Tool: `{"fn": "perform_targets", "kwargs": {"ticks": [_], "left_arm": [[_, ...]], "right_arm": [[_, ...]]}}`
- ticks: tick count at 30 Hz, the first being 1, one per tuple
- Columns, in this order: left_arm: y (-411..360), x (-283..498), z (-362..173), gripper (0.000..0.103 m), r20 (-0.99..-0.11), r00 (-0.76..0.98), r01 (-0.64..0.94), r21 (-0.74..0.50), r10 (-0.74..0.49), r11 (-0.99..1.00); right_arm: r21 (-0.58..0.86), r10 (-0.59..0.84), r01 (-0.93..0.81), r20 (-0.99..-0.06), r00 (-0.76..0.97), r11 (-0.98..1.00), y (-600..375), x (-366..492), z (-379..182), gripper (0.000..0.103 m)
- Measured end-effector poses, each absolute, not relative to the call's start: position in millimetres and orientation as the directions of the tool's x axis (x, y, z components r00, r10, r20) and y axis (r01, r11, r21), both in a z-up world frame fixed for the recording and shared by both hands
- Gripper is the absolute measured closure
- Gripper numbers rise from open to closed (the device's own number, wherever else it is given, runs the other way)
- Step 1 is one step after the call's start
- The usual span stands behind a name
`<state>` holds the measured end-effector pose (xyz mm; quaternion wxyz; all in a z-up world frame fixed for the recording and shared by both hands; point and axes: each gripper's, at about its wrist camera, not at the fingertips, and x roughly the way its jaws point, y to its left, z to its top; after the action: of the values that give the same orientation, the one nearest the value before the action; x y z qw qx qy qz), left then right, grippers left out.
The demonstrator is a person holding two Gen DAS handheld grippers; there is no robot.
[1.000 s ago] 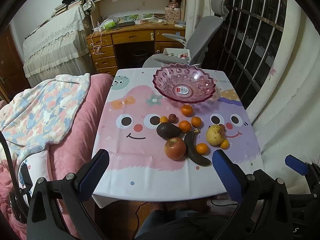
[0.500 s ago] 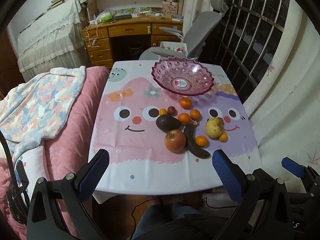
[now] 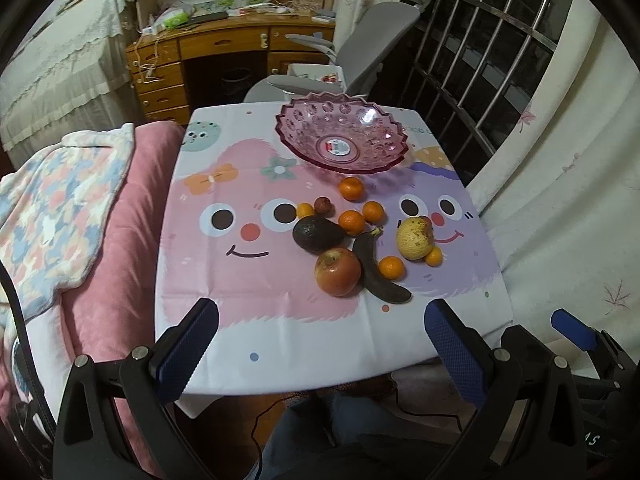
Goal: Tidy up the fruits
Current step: 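Move the left tool to the red apple while the right tool moves to the yellow pear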
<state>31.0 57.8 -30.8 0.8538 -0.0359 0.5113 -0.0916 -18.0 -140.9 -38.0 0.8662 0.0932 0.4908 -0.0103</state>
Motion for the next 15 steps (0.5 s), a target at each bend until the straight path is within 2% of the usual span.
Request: {"fn": "perform_targets", "kwargs": {"ticks": [10, 15], "left_arm": [[52.1, 68.8, -60.4, 0.001, -0.916, 0.354, 0.114, -0.159, -0.190, 0.981], [41.9, 89.5, -88.2, 0.002, -0.944, 0.262, 0.119, -0.177, -0.203, 0.977]], "right_arm": [[0.015, -0.040, 0.086, -0.798, 0.601, 0.996, -132.3, -11.9, -37.4, 0.003], [0.009, -0.051, 0.097, -0.800, 0.597, 0.995, -144.6, 2.2, -51.3, 0.003]]}}
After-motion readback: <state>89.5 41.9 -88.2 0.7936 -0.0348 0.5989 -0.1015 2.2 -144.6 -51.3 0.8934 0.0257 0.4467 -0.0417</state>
